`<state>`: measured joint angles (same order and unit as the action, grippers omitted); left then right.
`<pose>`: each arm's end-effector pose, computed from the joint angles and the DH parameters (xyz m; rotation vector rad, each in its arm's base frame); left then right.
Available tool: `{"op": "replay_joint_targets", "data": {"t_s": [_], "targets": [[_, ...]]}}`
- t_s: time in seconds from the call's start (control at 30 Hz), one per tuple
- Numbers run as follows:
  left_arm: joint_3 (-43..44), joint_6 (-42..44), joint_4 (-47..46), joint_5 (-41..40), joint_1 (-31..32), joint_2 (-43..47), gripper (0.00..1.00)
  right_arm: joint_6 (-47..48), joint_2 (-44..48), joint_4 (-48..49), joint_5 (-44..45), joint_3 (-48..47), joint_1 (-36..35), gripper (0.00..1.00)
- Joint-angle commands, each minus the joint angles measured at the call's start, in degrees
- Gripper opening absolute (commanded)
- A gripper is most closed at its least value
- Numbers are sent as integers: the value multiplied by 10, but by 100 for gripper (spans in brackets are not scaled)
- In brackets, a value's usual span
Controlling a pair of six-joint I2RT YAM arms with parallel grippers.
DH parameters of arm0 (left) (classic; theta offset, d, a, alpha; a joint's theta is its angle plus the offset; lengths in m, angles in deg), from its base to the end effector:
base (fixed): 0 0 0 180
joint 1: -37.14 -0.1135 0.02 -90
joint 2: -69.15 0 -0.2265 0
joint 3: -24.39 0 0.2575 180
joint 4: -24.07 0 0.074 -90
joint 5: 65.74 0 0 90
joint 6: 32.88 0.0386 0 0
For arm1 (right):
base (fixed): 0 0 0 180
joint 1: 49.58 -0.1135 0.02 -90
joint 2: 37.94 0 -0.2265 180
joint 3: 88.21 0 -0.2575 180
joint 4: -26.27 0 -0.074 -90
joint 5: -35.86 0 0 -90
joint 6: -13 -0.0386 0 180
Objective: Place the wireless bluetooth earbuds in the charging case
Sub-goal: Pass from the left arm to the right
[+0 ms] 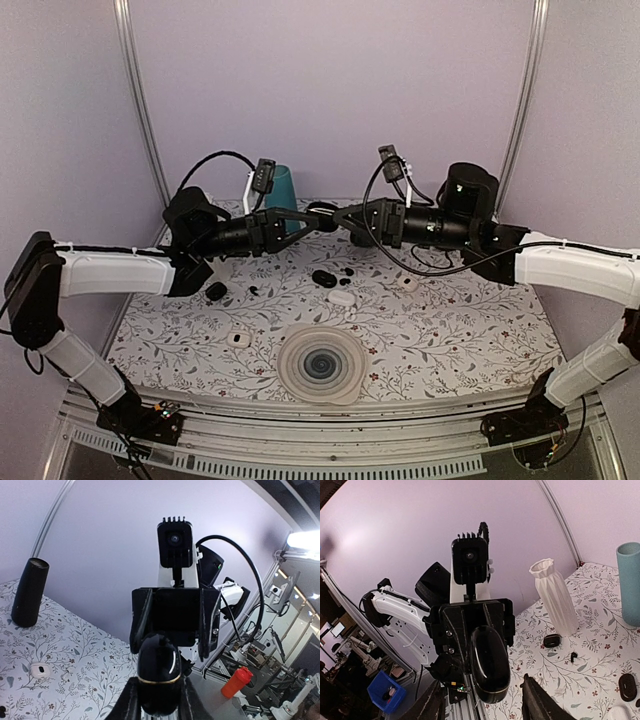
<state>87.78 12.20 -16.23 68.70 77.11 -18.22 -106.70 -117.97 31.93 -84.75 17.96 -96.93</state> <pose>0.2450 -0.2406 0.2636 0.7064 1.4401 -1.6931 0.2186 0.2663 0.3078 -0.7255 1.6301 1.4312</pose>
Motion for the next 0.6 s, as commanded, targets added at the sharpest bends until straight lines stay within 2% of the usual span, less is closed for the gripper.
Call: {"op": "replay_joint_targets", "data": {"t_s": [0.0,0.43,0.57], "targets": [[23,-19,-16,6,-5,-9,0,-40,-22,82,-11,-1,-3,49],[27,-24,-14,-1,-4,-16,0,-64,-39,97,-19,-9,-3,23],[19,-21,-19,-6,-3,-17,0,-78,-47,105,-20,-3,-2,7]]}}
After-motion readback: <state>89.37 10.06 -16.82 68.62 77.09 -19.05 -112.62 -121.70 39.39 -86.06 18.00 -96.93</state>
